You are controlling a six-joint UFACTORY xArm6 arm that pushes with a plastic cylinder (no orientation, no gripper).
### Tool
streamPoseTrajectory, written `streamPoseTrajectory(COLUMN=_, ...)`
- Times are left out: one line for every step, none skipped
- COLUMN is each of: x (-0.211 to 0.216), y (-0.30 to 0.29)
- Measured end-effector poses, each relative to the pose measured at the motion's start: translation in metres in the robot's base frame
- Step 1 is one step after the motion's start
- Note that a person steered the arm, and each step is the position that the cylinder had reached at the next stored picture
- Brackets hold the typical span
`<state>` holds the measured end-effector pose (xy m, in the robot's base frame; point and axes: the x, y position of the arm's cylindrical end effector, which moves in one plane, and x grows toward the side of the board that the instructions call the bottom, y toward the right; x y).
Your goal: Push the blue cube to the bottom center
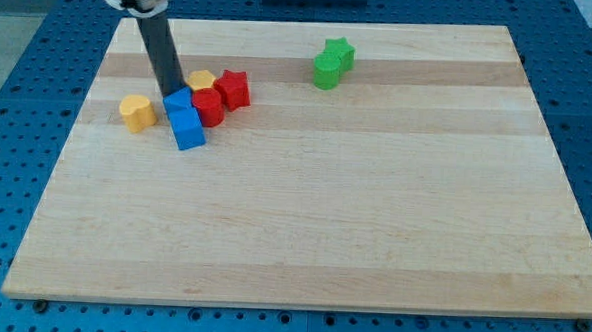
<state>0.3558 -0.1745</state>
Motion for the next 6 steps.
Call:
streamPoseTrajectory(x=0.031, y=0.003)
streamPoseTrajectory(x=0.072, y=0.003)
streamPoseTrajectory(x=0.097, y=0.014)
streamPoseTrajectory(x=0.120, y=0.030)
streamPoseTrajectory(x=0.140, y=0.060)
streamPoseTrajectory(x=0.158, y=0.087)
